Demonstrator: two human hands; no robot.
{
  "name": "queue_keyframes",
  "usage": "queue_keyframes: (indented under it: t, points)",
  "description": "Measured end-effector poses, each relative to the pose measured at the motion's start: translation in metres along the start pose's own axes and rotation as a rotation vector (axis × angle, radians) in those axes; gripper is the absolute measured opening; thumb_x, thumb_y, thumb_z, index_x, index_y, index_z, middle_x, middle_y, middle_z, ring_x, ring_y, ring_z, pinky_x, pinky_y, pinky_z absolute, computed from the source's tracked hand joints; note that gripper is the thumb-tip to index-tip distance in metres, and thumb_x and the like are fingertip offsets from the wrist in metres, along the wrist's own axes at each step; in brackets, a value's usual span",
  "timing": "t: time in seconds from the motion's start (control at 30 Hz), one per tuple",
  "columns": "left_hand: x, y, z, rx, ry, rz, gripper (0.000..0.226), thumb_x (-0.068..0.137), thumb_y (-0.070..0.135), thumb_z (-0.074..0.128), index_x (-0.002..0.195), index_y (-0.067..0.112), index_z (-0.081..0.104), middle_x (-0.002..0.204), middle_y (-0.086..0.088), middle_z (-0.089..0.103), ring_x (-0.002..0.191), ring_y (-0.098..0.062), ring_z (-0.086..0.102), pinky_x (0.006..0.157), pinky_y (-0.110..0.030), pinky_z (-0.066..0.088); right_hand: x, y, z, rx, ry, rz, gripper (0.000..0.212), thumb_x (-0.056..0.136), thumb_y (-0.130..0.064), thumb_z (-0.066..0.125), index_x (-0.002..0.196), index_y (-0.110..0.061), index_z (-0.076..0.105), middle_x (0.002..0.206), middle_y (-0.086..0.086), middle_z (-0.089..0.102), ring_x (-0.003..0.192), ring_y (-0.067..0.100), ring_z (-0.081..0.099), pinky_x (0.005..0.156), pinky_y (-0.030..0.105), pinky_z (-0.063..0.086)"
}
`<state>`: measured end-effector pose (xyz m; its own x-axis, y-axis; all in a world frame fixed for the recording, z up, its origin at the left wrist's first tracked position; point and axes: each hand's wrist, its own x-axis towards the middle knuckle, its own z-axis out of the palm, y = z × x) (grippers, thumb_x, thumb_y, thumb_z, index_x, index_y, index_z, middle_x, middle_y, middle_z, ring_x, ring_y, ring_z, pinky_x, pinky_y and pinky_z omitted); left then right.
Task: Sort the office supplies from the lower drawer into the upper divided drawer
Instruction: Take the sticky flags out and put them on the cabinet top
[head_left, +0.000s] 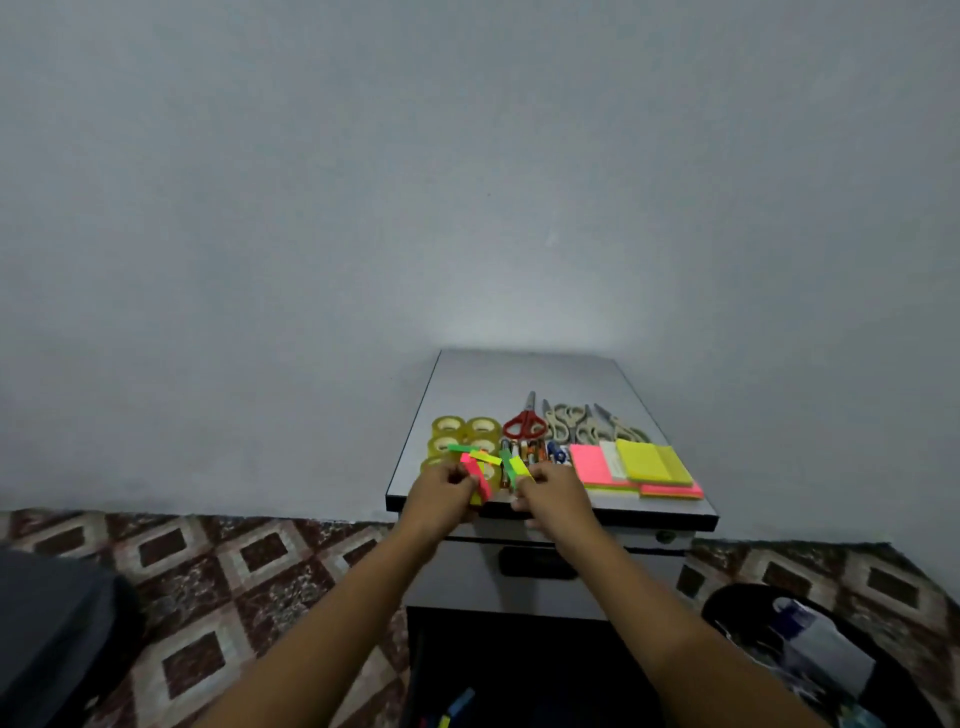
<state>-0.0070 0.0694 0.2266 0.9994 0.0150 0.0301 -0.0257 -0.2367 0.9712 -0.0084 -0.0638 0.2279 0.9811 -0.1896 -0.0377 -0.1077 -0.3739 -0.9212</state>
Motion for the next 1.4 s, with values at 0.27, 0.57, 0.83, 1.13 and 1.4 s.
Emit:
queue_keyframes:
  t: [0.27,0.57,0.83,1.13,1.4]
  points:
    - [0.055,0.018,-0.016,0.388,0.112,0.119,0.012,0.080,0.006,0.062,0.089,0.004,0.069,0.087,-0.016,0.067,0.083,-0.031,0.062,0.073,-0.036,0.049,0.037,-0.025,0.010,-0.350,0.037,-0.114,0.027,0.083,-0.010,0.059,0.057,-0.013,0.052,0.066,0.006,0.055,0.071,0.025,0.056,0.061,0.028,0.041]
    - [0.081,0.006,-0.013,0.540,0.013,0.129,0.015,0.082,0.012,0.065,0.094,0.005,0.069,0.097,-0.013,0.068,0.083,-0.021,0.060,0.077,-0.032,0.053,0.062,-0.022,0.027,-0.507,-0.001,-0.128,0.007,0.085,-0.011,0.061,0.085,-0.006,0.066,0.087,0.010,0.066,0.086,0.025,0.064,0.069,0.030,0.050]
    - [0.091,-0.001,-0.013,0.558,0.045,0.108,0.020,0.082,0.013,0.065,0.100,0.005,0.069,0.103,-0.014,0.068,0.084,-0.027,0.064,0.076,-0.030,0.052,0.077,-0.017,0.034,-0.528,0.049,-0.142,0.014,0.087,-0.006,0.059,0.096,-0.002,0.068,0.099,0.012,0.067,0.092,0.024,0.063,0.068,0.026,0.047]
    - [0.091,-0.013,-0.009,0.665,0.091,0.122,0.044,0.086,0.029,0.065,0.122,0.005,0.059,0.119,-0.013,0.060,0.106,-0.023,0.058,0.084,-0.027,0.045,0.080,-0.006,0.033,-0.485,0.102,-0.229,0.018,0.088,-0.006,0.054,0.090,0.000,0.072,0.094,0.014,0.070,0.089,0.024,0.065,0.079,0.034,0.055]
    - [0.075,-0.008,-0.009,0.609,0.140,0.233,0.034,0.087,0.025,0.063,0.116,0.008,0.063,0.115,-0.012,0.056,0.101,-0.024,0.056,0.083,-0.026,0.044,0.063,-0.007,0.022,-0.362,0.114,-0.307,0.014,0.088,-0.011,0.060,0.093,-0.005,0.071,0.095,0.010,0.070,0.090,0.020,0.063,0.078,0.030,0.052]
